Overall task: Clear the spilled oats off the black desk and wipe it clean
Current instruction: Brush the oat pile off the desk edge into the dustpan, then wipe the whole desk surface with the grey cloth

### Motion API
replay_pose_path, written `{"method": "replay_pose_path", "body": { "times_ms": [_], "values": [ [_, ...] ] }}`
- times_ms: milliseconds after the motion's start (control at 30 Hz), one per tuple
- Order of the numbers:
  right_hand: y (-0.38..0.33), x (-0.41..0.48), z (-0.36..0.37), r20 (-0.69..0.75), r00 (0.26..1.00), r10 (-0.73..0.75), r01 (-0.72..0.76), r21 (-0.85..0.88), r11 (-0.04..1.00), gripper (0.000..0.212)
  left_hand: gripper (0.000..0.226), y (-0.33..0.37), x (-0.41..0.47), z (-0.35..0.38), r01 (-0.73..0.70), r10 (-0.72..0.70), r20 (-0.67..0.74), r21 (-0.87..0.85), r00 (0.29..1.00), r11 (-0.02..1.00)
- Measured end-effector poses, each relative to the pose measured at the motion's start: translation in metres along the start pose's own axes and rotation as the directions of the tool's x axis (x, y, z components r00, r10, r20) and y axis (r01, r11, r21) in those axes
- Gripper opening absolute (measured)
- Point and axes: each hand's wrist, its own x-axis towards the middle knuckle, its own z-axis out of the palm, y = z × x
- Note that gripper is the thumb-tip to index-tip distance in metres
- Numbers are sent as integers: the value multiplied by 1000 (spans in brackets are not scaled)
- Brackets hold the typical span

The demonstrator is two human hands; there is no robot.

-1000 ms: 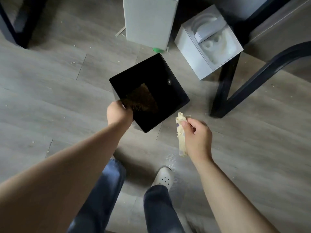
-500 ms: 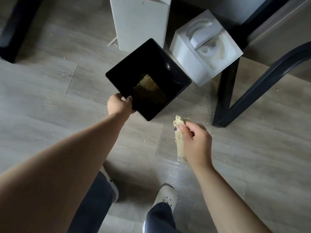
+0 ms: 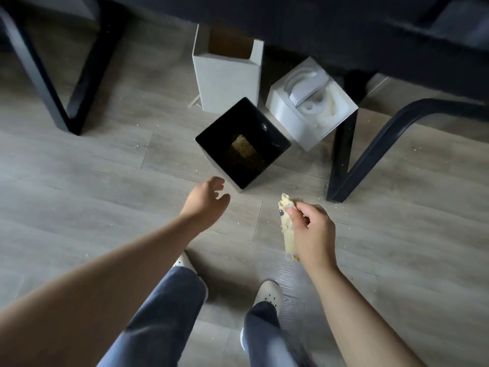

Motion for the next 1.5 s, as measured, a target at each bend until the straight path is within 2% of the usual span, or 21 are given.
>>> {"method": "replay_pose_path", "body": {
  "times_ms": [133, 267, 467, 633, 733, 900, 1033, 1233, 1367, 1500],
  "values": [
    [-34, -43, -46, 28, 999, 25, -26, 15, 1000, 14, 38, 35, -69, -38, -50, 41, 77, 128, 996, 991],
    [-67, -101, -128, 33, 999, 41, -42, 14, 999, 16, 35, 86, -154, -69, -107, 80, 129, 221, 988, 969],
    [-130, -155, -271, -109, 994, -20, 25, 47, 999, 10, 32, 188, -257, -102, -290, 218, 243, 316, 945, 903],
    [-174, -196, -369, -271, 962, -29, 39, 32, 999, 12, 31, 271, -316, -125, -359, 286, 288, 246, 914, 900],
    [-189, -219, -407, -386, 922, 38, -5, 87, 996, 11, 25, 316, -336, -138, -479, 407, 306, 213, 861, 852],
    [-215, -231, -449, -487, 866, 115, -54, 138, 989, 8, 30, 403, -338, -166, -630, 541, 378, 167, 751, 759],
    [-206, -242, -487, -577, 798, 175, -56, 217, 975, 10, 30, 459, -346, -148, -717, 594, 465, 138, 656, 683],
    [-169, -222, -546, -652, 738, 172, -7, 248, 969, 29, 21, 531, -355, -102, -772, 670, 446, 78, 593, 631],
    [-124, -191, -607, -674, 722, 157, 22, 248, 968, 16, 21, 572, -348, -51, -755, 700, 335, 55, 631, 654],
    [-79, -154, -680, -613, 787, 74, 53, 187, 981, 14, 21, 595, -351, -4, -694, 671, 212, 46, 710, 719]
  ]
}}
